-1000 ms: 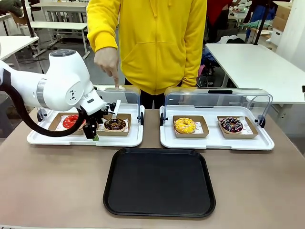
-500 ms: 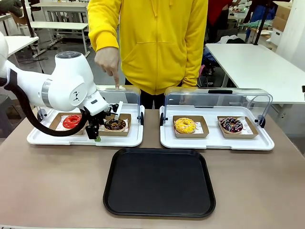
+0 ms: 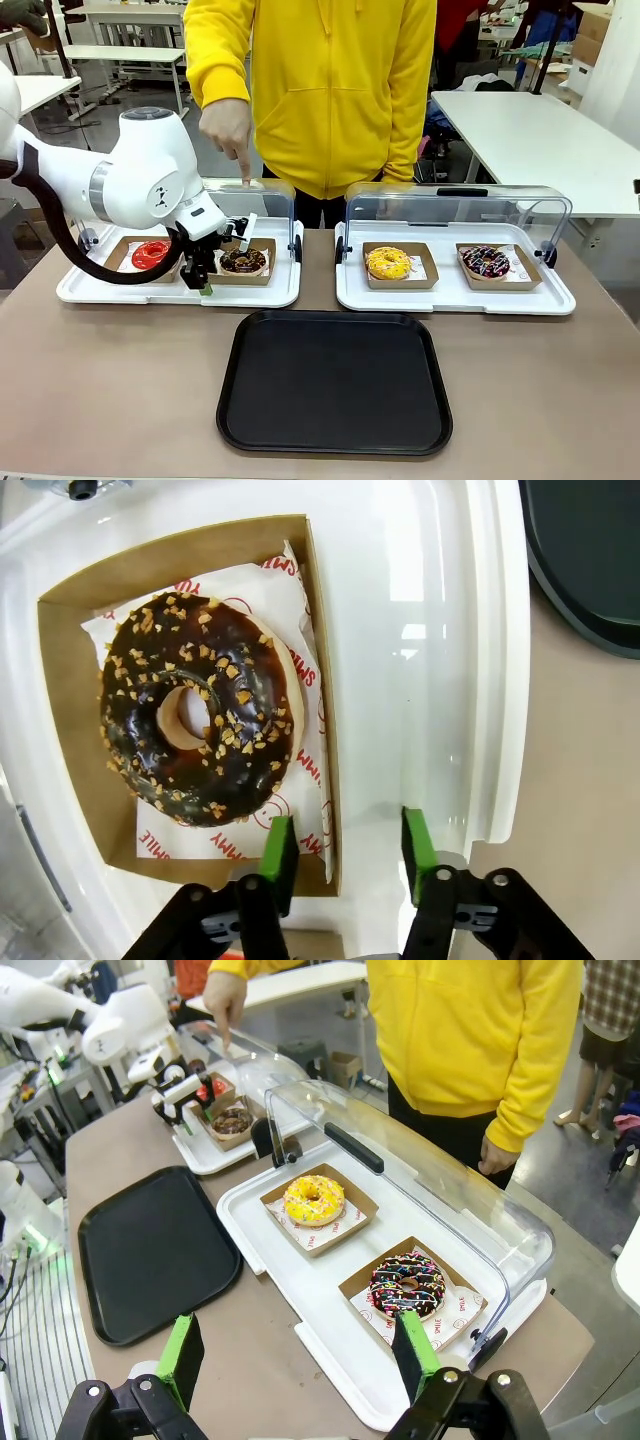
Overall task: Move the second donut from the left to the tray.
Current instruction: Pick up the Paper togo box containing the Donut indicated by the person and place it on the Handle tray.
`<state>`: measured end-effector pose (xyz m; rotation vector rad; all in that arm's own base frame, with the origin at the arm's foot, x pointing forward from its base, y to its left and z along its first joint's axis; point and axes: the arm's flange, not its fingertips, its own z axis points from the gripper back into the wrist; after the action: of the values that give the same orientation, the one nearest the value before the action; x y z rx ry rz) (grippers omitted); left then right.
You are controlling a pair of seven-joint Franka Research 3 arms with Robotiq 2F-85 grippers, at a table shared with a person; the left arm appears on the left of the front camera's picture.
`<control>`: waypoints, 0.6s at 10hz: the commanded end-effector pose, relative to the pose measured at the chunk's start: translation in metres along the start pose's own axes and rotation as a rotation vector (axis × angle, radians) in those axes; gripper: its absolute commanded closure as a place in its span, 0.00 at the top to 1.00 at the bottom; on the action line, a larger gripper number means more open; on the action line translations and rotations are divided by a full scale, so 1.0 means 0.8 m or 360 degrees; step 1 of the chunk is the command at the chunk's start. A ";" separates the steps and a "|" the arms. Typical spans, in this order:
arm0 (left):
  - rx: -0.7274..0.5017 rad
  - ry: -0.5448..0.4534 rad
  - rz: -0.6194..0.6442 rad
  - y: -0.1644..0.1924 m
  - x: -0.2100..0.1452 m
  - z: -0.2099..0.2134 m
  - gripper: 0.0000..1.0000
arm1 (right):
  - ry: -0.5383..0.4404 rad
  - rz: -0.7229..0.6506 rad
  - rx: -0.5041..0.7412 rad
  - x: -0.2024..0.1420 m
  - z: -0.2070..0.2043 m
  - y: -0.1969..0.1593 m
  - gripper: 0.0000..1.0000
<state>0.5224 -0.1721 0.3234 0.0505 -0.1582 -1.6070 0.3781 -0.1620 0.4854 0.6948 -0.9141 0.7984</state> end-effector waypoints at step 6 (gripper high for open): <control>-0.0043 0.0039 -0.0017 0.006 0.001 0.001 0.00 | -0.0048 0.0030 -0.0003 0.002 -0.001 -0.001 1.00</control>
<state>0.5230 -0.1729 0.3245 0.0441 -0.1480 -1.6090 0.3781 -0.1620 0.4854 0.6948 -0.9141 0.7984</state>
